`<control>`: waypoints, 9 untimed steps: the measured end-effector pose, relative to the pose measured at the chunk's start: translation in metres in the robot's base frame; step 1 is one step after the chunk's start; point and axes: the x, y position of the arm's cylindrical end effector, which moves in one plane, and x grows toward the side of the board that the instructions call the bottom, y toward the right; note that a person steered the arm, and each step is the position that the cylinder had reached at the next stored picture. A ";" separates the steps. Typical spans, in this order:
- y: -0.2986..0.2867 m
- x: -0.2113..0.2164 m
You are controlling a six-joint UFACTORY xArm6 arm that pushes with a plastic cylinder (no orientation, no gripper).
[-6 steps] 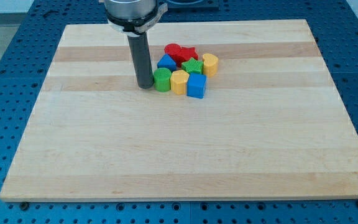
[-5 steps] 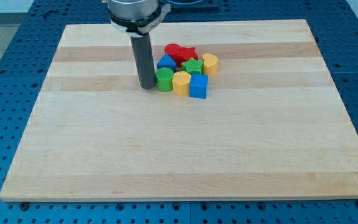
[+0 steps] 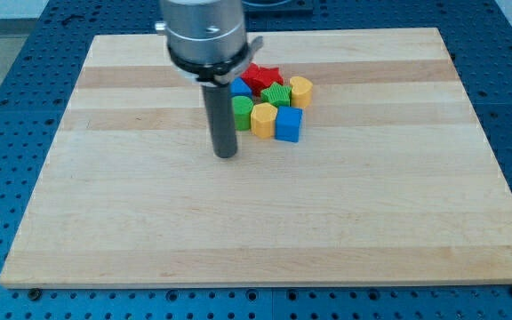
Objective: Move the group of blocks left a bit
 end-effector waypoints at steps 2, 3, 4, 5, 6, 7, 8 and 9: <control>0.021 0.000; 0.058 0.000; 0.101 0.000; 0.124 0.000; 0.124 0.000; 0.120 0.000; 0.119 -0.001; 0.116 -0.005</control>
